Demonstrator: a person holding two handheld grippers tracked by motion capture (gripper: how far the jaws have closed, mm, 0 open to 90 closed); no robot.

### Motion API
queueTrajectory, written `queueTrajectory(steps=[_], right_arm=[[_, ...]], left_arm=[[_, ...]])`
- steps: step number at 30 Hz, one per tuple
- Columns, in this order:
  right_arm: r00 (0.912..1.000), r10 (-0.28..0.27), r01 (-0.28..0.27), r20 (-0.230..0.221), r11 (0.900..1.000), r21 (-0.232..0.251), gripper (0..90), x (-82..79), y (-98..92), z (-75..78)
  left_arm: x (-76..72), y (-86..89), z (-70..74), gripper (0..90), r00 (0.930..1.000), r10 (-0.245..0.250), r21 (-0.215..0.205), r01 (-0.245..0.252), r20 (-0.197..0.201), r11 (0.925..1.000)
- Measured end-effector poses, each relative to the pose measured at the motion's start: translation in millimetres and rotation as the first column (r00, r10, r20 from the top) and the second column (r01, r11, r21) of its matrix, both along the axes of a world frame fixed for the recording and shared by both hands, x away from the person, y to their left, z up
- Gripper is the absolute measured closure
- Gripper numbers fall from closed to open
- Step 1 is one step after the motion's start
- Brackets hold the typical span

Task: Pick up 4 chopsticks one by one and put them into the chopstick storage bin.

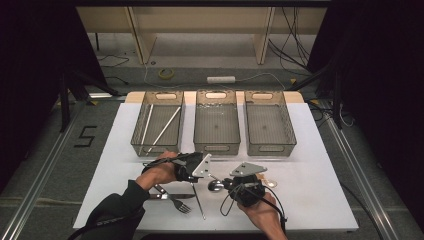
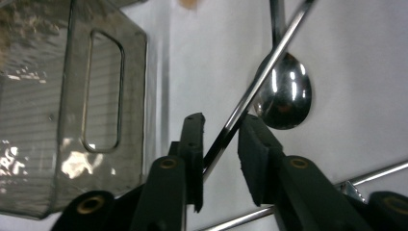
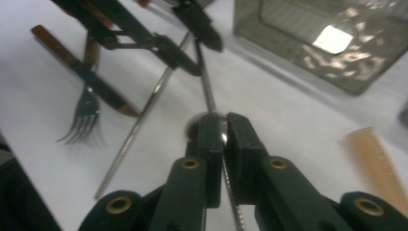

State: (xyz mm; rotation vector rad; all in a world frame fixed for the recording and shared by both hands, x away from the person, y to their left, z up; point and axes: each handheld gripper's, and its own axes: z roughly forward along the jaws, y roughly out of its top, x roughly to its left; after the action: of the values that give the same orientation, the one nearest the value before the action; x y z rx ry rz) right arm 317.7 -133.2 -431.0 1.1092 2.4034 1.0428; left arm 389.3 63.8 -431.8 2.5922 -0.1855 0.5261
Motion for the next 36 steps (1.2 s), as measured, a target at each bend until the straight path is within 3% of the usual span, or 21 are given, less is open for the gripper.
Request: queueTrajectory(steps=[2, 4, 5, 8, 10, 14, 17, 21, 25, 28, 31, 33, 36], right_arm=[[1.0000, -0.009, 0.009, 0.001, 1.000, 0.026, 77.4, 3.9, -6.2, 1.8], [0.9996, -0.025, 0.025, 0.008, 0.997, 0.069, 70.3, 7.2, -13.0, 5.6], [0.9994, -0.034, 0.033, 0.010, 0.995, 0.089, 62.1, 8.9, -16.0, 8.4], [0.9993, -0.035, 0.032, 0.012, 0.985, 0.170, 57.5, 11.0, -25.5, 15.1], [0.9989, -0.040, 0.034, 0.026, 0.980, 0.198, 49.9, 10.5, -28.9, 18.6], [0.9956, -0.060, 0.042, 0.072, 0.972, 0.229, 42.0, 7.8, -32.5, 25.7], [0.9930, -0.060, 0.036, 0.102, 0.974, 0.223, 39.6, 4.8, -30.9, 29.0], [0.9894, -0.062, 0.032, 0.131, 0.974, 0.223, 38.3, -0.9, -25.9, 28.4], [0.9893, -0.048, 0.012, 0.138, 0.968, 0.252, 36.7, -7.6, -22.9, 24.9], [0.9903, -0.030, -0.006, 0.136, 0.967, 0.254, 36.0, -13.0, -20.9, 20.6], [0.9920, -0.018, -0.013, 0.125, 0.970, 0.243, 35.6, -15.8, -20.0, 16.7], [0.9931, -0.013, -0.016, 0.117, 0.970, 0.241, 35.6, -16.8, -19.9, 13.7], [0.9953, -0.003, -0.021, 0.097, 0.969, 0.247, 35.6, -18.1, -19.2, 8.8]], left_arm=[[-4.4, -3.0, 1.0, 79.4, 0.9996, -0.027, 0.041, 0.027, 0.011, 0.9988], [-7.0, -5.5, 1.5, 83.4, 0.9993, -0.034, 0.052, 0.035, -0.013, 0.9980], [-7.3, -6.8, 1.3, 84.6, 0.9997, -0.015, 0.049, 0.016, -0.020, 0.9987], [-4.7, -5.5, 3.7, 84.9, 0.9994, 0.014, 0.048, -0.012, -0.032, 0.9988], [-2.1, -2.8, 6.4, 85.0, 0.9984, 0.038, 0.061, -0.036, -0.041, 0.9975], [2.1, 3.8, 11.9, 85.1, 0.9962, 0.081, 0.067, -0.079, -0.032, 0.9947], [4.7, 7.8, 16.7, 85.1, 0.9918, 0.121, 0.048, -0.120, -0.039, 0.9916], [8.5, 13.0, 23.4, 85.1, 0.9836, 0.174, 0.024, -0.173, -0.047, 0.9846], [11.2, 19.3, 28.7, 85.1, 0.9742, 0.220, 0.006, -0.220, -0.052, 0.9755], [14.3, 24.3, 33.8, 85.1, 0.9587, 0.275, -0.026, -0.278, -0.072, 0.9604], [18.9, 30.3, 41.1, 85.0, 0.9348, 0.341, -0.065, -0.348, -0.100, 0.9352], [22.9, 35.2, 47.1, 85.0, 0.9151, 0.383, -0.093, -0.395, -0.127, 0.9139], [29.3, 44.3, 56.1, 85.0, 0.8792, 0.445, -0.141, -0.469, -0.171, 0.8720]])
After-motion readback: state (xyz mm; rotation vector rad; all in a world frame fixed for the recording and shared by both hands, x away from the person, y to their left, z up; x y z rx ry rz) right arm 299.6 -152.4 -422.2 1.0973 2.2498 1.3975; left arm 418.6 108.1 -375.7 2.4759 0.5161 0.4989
